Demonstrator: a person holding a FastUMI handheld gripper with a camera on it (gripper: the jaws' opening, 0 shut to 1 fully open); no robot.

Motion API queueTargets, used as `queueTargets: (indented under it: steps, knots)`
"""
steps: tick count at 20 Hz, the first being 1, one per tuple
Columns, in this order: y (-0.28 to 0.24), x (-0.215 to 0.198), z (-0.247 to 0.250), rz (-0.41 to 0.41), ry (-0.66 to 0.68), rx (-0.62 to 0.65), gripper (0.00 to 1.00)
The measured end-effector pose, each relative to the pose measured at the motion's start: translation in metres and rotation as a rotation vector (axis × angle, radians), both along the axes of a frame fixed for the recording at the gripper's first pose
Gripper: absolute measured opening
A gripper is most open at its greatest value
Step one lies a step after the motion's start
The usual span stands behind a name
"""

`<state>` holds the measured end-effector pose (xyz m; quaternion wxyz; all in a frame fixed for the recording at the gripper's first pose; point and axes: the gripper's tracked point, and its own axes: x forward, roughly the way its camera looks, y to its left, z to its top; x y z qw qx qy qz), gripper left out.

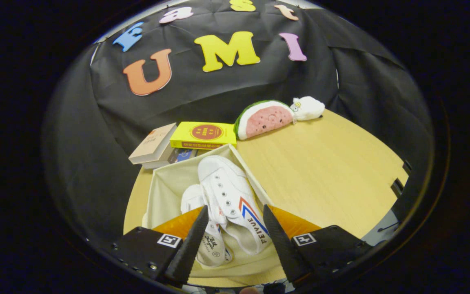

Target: Open the storage box then place both shoes into the box .Put the left shoe in first, then the right shoe, with the right side of both shoes facing outward in a uniform manner.

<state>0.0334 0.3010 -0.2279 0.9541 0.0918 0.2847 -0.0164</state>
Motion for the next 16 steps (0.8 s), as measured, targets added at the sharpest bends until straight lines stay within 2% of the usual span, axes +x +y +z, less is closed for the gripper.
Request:
queueTargets:
  steps: [4, 9, 16]
  knots:
    - [-0.012, -0.015, 0.032, 0.041, -0.061, -0.029, 0.86]
    - [-0.033, -0.034, 0.082, 0.099, -0.156, -0.082, 0.96]
    - [-0.091, -0.056, 0.157, 0.093, -0.335, -0.113, 0.96]
